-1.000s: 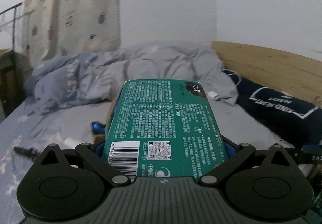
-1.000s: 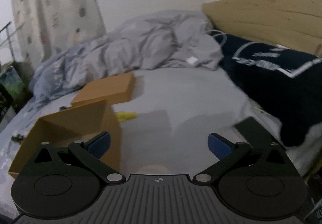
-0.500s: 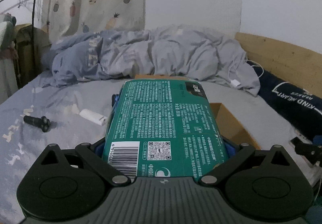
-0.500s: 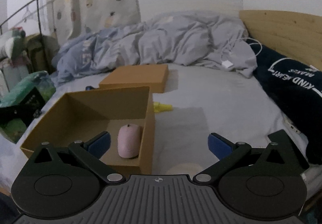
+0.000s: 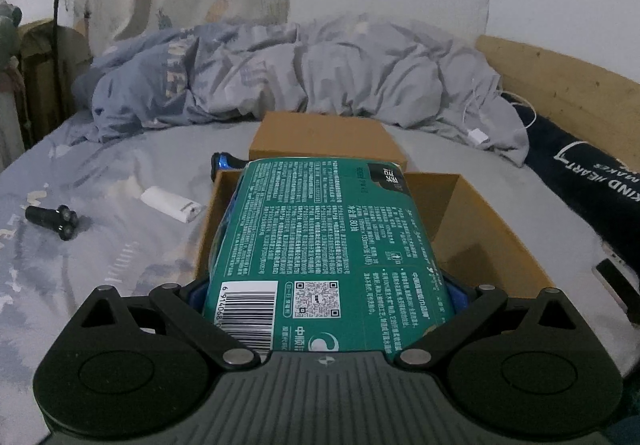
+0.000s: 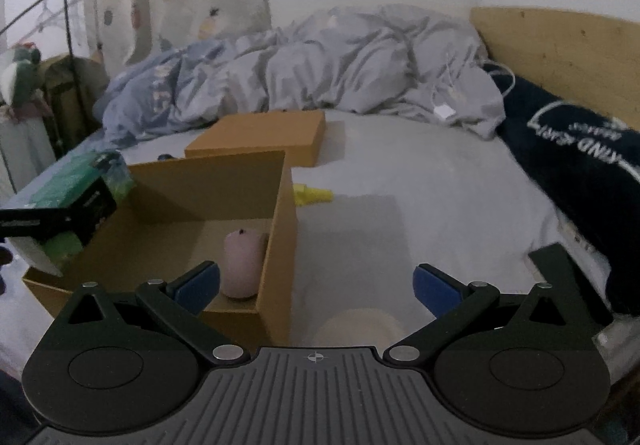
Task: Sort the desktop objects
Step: 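Carry the green tissue pack with the left gripper toward the cardboard box, then lower the green tissue pack into the box and open the left gripper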
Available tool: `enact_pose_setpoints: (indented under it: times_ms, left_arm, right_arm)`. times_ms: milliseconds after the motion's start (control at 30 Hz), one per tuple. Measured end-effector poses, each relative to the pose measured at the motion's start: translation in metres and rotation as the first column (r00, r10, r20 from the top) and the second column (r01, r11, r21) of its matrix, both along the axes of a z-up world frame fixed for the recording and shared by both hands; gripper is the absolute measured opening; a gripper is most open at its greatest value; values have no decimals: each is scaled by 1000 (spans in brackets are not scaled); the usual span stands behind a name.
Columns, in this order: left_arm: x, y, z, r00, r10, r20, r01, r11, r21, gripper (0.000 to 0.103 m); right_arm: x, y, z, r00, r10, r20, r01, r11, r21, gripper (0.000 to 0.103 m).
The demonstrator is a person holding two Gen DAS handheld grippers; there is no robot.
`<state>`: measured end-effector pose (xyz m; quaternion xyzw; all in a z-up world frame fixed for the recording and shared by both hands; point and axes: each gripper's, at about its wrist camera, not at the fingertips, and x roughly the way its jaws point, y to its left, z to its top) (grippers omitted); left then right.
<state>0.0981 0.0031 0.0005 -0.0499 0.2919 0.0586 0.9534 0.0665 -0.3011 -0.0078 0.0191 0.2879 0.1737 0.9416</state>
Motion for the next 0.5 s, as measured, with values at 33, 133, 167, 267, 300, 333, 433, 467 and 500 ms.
enact_pose_setpoints:
  times_ms: [33, 133, 167, 267, 300, 333, 433, 467, 500]
  left_arm:
    - [3, 0, -2, 1000, 2, -16, -2, 1000, 0, 100]
    - [12, 0, -8, 998, 9, -63, -9, 1000, -1, 100]
    - [14, -1, -10, 997, 11, -79, -11, 1000, -1, 100]
    - [23, -1, -16, 992, 17, -126, -17, 1000, -1, 100]
    - [26, -1, -18, 990, 19, -142, -20, 1000, -1, 100]
    - [29, -1, -20, 987, 21, -158, -22, 1000, -1, 100]
    - [35, -2, -25, 979, 26, -201, -26, 1000, 6, 100]
    - [35, -2, -27, 976, 28, -214, -25, 1000, 13, 100]
    - [36, -2, -28, 974, 29, -226, -25, 999, 20, 100]
  right_arm:
    - [1, -2, -1, 1000, -3, -7, 3, 1000, 6, 103]
    - [1, -6, -4, 1000, -10, -12, 10, 1000, 3, 103]
    - [1, -8, -5, 1000, -15, -14, 15, 1000, 5, 103]
    - [5, -13, -10, 999, -26, -29, 27, 1000, 13, 103]
    - [6, -14, -11, 999, -29, -34, 30, 999, 15, 103]
    - [7, -15, -13, 999, -31, -39, 31, 999, 14, 103]
    - [8, -18, -17, 998, -29, -49, 30, 1000, 7, 103]
    - [8, -18, -18, 998, -29, -53, 29, 1000, 7, 103]
    - [9, -19, -18, 998, -29, -55, 30, 1000, 9, 103]
